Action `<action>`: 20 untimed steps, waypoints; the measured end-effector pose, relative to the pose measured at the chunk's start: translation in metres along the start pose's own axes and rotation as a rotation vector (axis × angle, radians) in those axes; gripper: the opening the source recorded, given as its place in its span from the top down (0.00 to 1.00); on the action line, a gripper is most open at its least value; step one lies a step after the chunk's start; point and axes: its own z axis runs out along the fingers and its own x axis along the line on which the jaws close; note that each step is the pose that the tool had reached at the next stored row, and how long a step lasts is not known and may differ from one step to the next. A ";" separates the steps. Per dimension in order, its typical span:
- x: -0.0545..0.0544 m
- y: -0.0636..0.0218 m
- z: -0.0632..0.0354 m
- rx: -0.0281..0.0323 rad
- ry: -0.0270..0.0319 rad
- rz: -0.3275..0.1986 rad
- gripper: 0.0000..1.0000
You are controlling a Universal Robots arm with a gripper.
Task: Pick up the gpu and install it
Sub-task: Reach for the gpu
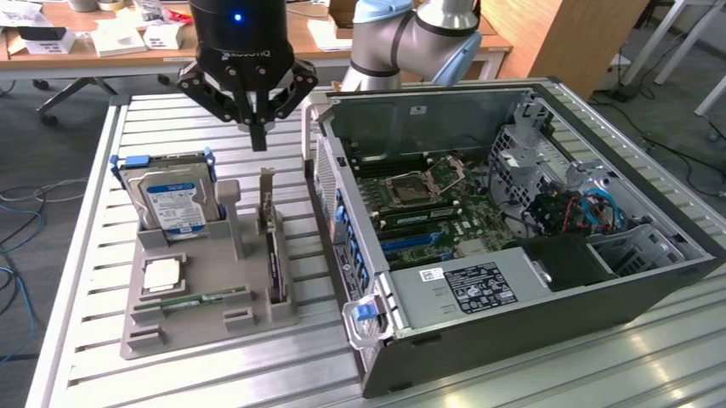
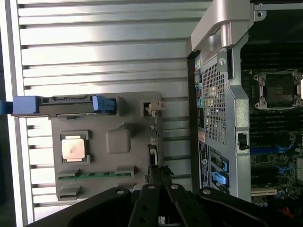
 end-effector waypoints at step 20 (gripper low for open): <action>0.001 -0.0184 -0.0009 0.0001 0.0001 0.000 0.89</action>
